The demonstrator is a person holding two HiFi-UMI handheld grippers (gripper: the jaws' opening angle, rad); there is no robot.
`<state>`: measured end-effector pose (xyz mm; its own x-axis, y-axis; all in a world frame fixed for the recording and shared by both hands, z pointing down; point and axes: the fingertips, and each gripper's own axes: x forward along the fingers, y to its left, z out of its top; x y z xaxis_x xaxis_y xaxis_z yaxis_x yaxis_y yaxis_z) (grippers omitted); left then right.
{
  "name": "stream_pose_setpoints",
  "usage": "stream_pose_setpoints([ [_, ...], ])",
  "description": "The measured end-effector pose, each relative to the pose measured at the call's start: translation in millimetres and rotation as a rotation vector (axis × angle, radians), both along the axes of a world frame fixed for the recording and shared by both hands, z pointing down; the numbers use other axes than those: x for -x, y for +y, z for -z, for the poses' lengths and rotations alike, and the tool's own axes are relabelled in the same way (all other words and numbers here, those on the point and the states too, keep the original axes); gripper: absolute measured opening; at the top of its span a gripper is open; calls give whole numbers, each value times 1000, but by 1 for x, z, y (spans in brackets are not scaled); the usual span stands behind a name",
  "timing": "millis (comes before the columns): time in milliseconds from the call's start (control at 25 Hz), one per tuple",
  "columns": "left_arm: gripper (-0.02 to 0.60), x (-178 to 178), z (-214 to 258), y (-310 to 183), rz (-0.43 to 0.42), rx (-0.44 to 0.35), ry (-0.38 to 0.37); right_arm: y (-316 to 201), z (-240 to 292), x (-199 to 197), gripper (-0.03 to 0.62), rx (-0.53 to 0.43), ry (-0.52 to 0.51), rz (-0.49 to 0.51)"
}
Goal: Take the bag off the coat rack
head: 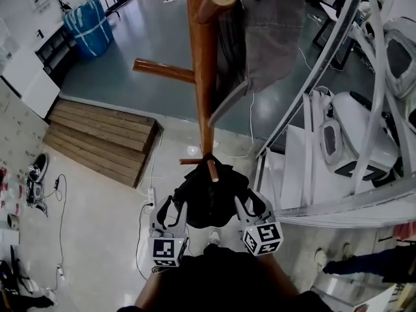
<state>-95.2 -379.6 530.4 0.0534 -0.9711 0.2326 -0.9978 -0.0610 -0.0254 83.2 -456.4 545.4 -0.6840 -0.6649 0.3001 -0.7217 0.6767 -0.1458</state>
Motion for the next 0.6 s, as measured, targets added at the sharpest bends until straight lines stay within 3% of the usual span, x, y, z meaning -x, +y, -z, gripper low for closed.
stream_pose_setpoints([
  [320, 192, 4, -18, -14, -7, 55, 6, -21, -19, 2, 210, 36, 50, 16],
  [600, 193, 6, -32, -26, -10, 85, -7, -38, -43, 5, 229, 70, 98, 43],
])
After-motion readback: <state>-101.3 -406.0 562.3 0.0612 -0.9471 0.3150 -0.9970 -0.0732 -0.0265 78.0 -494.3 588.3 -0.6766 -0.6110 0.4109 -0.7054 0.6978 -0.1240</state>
